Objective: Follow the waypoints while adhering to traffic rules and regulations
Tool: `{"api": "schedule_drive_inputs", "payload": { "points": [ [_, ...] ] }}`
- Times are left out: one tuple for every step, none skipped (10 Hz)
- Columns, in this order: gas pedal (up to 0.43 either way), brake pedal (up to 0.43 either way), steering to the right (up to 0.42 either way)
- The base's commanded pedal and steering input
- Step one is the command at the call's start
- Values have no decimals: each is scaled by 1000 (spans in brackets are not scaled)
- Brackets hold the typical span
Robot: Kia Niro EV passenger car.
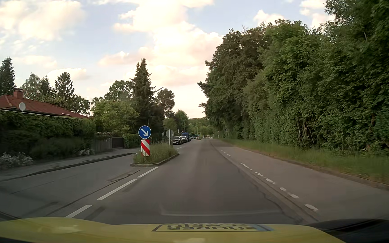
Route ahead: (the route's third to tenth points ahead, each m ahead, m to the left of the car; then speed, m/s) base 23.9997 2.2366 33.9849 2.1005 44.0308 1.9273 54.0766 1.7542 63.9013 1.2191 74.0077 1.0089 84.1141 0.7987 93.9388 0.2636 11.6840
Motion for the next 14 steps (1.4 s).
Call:
{"api": "schedule_drive_inputs", "payload": {
  "points": [
    [0,0,5],
    [0,0,7],
    [0,0,7],
    [0,0,6],
    [0,0,6],
    [0,0,6],
    [0,0,4],
    [0,0,4],
    [0,0,3],
    [0,0,4],
    [0,0,4],
    [0,0,3],
    [20,0,4],
    [20,0,3]
  ]
}}
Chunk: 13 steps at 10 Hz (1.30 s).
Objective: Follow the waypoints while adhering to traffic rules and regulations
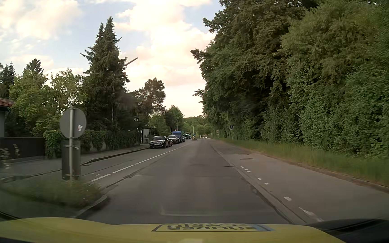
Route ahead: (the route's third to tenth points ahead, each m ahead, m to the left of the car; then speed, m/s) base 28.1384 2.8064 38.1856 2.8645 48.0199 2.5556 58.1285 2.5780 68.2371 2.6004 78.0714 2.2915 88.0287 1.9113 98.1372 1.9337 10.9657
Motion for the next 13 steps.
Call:
{"api": "schedule_drive_inputs", "payload": {
  "points": [
    [20,0,2],
    [20,0,2],
    [20,0,2],
    [20,0,1],
    [39,0,0],
    [39,0,-1],
    [39,0,-1],
    [39,0,0],
    [47,0,0],
    [47,0,0],
    [47,0,0],
    [59,0,0],
    [59,0,0]
  ]
}}
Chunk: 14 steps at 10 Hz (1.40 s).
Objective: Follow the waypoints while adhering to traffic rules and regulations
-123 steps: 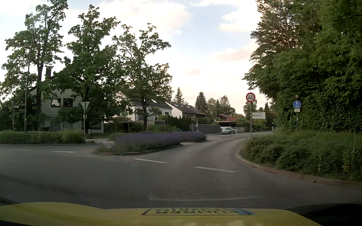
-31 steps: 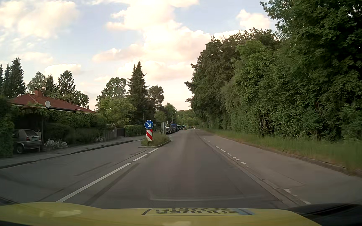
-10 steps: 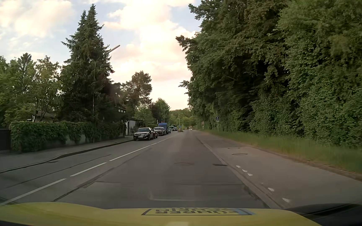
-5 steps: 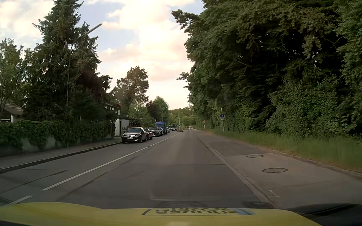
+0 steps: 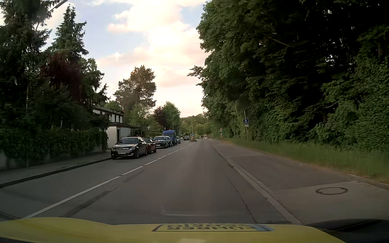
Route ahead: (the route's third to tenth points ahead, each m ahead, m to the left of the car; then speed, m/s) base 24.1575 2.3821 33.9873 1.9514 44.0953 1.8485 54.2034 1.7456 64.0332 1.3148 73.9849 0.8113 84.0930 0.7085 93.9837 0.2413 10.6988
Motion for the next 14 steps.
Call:
{"api": "schedule_drive_inputs", "payload": {
  "points": [
    [59,0,0],
    [59,0,-1],
    [59,0,0],
    [87,0,-1],
    [87,0,-1],
    [87,0,-1],
    [87,0,-1],
    [87,0,0],
    [87,0,0],
    [87,0,0],
    [87,0,0],
    [87,0,0],
    [87,0,0],
    [79,0,0]
  ]
}}
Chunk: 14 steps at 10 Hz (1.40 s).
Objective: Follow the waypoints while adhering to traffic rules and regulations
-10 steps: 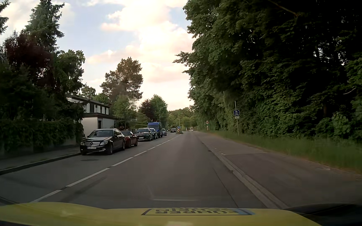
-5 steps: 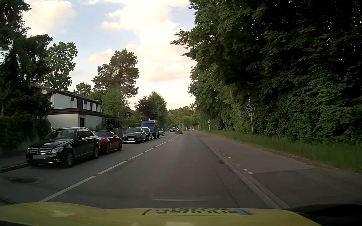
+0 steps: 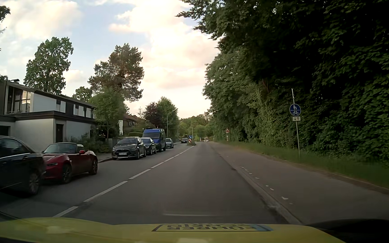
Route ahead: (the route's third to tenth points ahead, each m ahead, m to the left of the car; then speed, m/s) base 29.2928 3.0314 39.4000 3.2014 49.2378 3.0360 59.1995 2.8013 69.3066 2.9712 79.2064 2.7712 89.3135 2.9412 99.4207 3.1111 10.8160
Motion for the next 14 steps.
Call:
{"api": "schedule_drive_inputs", "payload": {
  "points": [
    [79,0,0],
    [79,0,0],
    [79,0,0],
    [67,0,0],
    [67,0,0],
    [59,0,0],
    [59,0,0],
    [59,0,1],
    [59,0,2],
    [59,0,2],
    [59,0,2],
    [59,0,2],
    [59,0,2],
    [59,0,2]
  ]
}}
